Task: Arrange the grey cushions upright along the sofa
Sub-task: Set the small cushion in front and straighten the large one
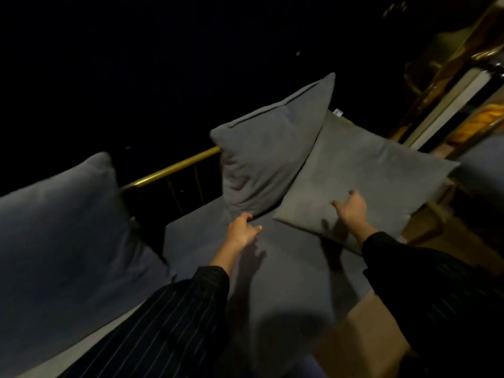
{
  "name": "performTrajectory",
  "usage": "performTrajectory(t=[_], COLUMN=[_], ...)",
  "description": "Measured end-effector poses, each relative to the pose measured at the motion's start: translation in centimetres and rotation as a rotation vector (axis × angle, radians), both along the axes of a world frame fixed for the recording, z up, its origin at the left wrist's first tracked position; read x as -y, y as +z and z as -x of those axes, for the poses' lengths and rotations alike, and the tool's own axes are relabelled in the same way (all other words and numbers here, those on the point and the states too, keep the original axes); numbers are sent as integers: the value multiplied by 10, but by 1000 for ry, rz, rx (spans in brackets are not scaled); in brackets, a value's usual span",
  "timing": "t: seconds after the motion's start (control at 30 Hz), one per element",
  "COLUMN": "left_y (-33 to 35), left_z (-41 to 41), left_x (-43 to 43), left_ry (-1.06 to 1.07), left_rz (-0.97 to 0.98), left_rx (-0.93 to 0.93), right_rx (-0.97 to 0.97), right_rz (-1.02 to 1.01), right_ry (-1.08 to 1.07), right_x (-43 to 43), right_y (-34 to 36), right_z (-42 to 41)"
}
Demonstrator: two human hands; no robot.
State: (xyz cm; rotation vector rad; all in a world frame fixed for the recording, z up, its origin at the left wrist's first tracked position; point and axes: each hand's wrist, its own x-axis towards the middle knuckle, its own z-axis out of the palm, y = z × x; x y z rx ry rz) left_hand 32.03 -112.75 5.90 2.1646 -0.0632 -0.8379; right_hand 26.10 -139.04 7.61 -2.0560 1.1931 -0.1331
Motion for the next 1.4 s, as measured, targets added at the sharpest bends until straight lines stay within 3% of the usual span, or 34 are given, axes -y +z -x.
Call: performTrajectory(t=[0.17, 0.33, 0.43, 0.53, 0.67, 0.9, 1.03, 1.13, 1.27, 1.4], left_y=[-13, -17, -25, -37, -55, -69, -45, -27, -27, -33], left_z=[-33, -75, -103, -121, -130, -119, -87, -55, 3, 67], left_x=[125, 225, 263, 285, 299, 306, 294, 280, 249, 200], left_ry=[-39, -32, 12, 44, 142, 256, 264, 270, 332, 509], left_rz=[-88, -96, -86, -59, 113, 165, 62, 27, 54, 146], left_rx=[-43, 19, 32, -67, -194, -133, -89, -95, -95, -207], right_rx=[-19, 1, 43, 143, 204, 305, 351, 290, 210, 164], right_rz=[-97, -267, -328, -400, -426, -529, -636, -743, -798, -753], right_ry=[-360, -511, -468, -389, -326, -293, -222, -150, 8, 170], right_x=[113, 195, 215, 231, 251, 271, 289, 280, 260, 233], right_y=[-25, -60, -80, -101, -113, -128, -147, -112, -67, -40], right_z=[11, 20, 25, 32, 37, 44, 69, 84, 109, 120])
